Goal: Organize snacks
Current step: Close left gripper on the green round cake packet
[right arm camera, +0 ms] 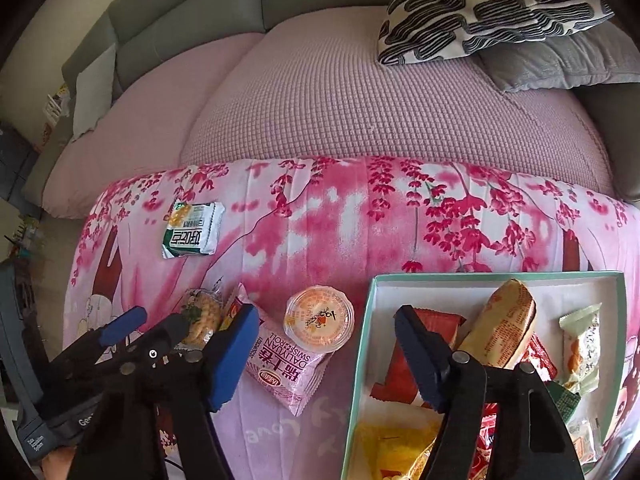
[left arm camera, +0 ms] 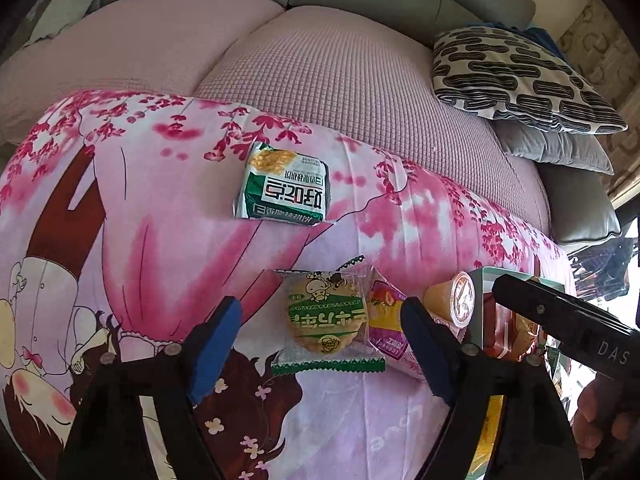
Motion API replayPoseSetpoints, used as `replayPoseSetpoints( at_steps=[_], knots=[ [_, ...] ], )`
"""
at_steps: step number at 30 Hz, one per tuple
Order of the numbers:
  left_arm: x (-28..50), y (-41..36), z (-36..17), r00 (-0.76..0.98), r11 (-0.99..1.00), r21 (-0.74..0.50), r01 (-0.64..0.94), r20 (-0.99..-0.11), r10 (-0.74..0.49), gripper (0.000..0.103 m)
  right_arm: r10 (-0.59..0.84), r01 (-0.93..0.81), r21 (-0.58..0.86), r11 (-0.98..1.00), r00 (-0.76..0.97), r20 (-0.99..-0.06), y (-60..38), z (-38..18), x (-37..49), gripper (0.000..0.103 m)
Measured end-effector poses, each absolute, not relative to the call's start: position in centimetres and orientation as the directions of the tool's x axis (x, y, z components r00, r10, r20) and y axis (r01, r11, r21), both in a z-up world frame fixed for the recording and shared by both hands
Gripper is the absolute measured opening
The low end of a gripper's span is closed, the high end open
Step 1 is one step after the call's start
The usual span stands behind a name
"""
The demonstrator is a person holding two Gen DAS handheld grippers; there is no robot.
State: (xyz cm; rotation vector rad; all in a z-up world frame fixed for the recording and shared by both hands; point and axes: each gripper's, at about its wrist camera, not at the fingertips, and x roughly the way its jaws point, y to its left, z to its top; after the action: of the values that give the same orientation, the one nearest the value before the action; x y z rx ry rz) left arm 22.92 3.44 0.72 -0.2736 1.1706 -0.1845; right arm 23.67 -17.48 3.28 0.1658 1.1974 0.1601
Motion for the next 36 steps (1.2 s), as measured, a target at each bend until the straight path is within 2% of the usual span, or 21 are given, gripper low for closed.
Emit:
replayPoseSetpoints(
  at_steps=[2, 4, 7, 15, 17, 19, 28, 36],
  knots=[
    [23.3, 3.3, 0.2, 0.366, 0.954, -0.301, -0.005, -0.888, -0.279, 0.080, 0.213, -0.030, 0.214, 0.976, 0.315, -0.925, -17.3, 2.4, 24.4, 0.070],
    [23.6, 3.2, -0.3, 0.353, 0.951, -0.310, -0.004, -0.890, -0.289, 0.078, 0.222, -0.023, 0.224, 0.974, 0.278, -0.935, -17.1, 1.7, 25.0, 0.065],
    [23.9, 3.1, -1.0, 0.334, 0.949, -0.314, -0.010, -0.896, -0.293, 0.074, 0.248, -0.014, 0.252, 0.968, 0.245, -0.937, -17.1, 1.0, 25.5, 0.064],
    [24.2, 3.1, -2.2, 0.320, 0.949, -0.314, -0.023, -0.902, -0.291, 0.073, 0.230, -0.006, 0.234, 0.972, 0.205, -0.951, -16.9, -0.1, 26.2, 0.064],
    [24.2, 3.3, -2.4, 0.318, 0.949, -0.315, -0.024, -0.902, -0.291, 0.063, 0.227, -0.003, 0.231, 0.973, 0.200, -0.953, -16.9, -0.3, 26.2, 0.064],
    [24.2, 3.4, -2.6, 0.316, 0.950, -0.312, -0.027, -0.904, -0.288, 0.061, 0.224, -0.006, 0.227, 0.974, 0.195, -0.955, -16.7, -0.4, 26.2, 0.064],
    [24.4, 3.8, -2.9, 0.322, 0.950, -0.310, -0.037, -0.903, -0.283, 0.060, 0.248, -0.058, 0.241, 0.969, 0.179, -0.952, -15.5, 0.4, 25.4, 0.064],
    [24.3, 4.0, -2.8, 0.328, 0.957, -0.289, -0.043, -0.908, -0.260, 0.060, 0.246, -0.010, 0.247, 0.969, 0.131, -0.960, -15.2, -1.0, 25.9, 0.064]
  ],
)
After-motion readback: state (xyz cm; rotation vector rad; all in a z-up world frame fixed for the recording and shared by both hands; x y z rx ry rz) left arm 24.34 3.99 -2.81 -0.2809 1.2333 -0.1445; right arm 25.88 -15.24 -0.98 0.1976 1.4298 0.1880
